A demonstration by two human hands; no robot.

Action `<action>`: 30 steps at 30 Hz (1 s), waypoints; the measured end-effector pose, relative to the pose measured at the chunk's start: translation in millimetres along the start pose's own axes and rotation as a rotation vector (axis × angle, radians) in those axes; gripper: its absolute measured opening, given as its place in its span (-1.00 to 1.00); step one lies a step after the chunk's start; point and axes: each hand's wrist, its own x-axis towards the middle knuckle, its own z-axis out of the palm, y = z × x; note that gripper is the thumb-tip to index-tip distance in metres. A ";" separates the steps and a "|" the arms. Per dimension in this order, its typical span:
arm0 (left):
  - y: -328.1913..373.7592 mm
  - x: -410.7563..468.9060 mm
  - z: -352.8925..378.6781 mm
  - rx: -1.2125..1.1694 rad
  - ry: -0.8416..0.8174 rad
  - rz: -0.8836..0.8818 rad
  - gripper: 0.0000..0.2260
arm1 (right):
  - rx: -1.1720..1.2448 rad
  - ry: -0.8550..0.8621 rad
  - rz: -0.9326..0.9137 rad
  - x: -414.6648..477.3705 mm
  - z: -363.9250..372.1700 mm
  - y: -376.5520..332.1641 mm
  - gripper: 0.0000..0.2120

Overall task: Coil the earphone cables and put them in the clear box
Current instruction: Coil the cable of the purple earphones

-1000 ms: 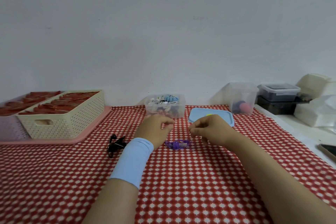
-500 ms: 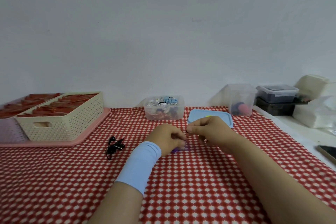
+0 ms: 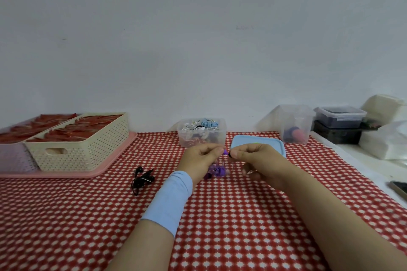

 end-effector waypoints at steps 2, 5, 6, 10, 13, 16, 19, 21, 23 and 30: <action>0.8 -0.6 1.0 -0.099 -0.011 -0.037 -0.90 | 0.015 0.031 -0.034 -0.4 0.3 -1.0 -0.89; -0.8 -0.2 3.0 -0.144 -0.027 -0.059 -0.89 | 0.081 -0.004 -0.094 -2.1 1.6 -4.2 -0.86; -1.1 -0.1 3.6 -0.175 -0.041 -0.067 -0.88 | 0.100 -0.024 -0.108 -2.0 2.2 -5.1 -0.84; -2.4 -0.4 6.8 -0.336 -0.095 -0.120 -0.84 | 0.143 -0.071 -0.115 -2.7 2.1 -5.9 -0.81; -0.1 -1.5 9.7 -0.454 -0.136 -0.138 -0.81 | 0.171 -0.089 -0.104 -2.5 1.3 -5.8 -0.82; 1.3 -2.7 10.7 -0.461 -0.152 -0.134 -0.82 | 0.187 -0.099 -0.104 -1.1 1.3 -5.1 -0.84; 3.1 -4.7 11.1 -0.477 -0.157 -0.136 -0.84 | 0.183 -0.102 -0.097 -1.9 1.0 -5.9 -0.84; 3.5 -5.6 11.4 -0.483 -0.167 -0.147 -0.85 | 0.184 -0.114 -0.089 -2.3 0.2 -6.1 -0.85; 3.1 -5.3 10.5 -0.466 -0.171 -0.158 -0.85 | 0.171 -0.114 -0.072 -2.0 -0.4 -6.1 -0.86; 0.7 -4.0 9.1 -0.400 -0.188 -0.142 -0.85 | 0.169 -0.138 0.008 -0.7 -3.5 -8.4 -0.86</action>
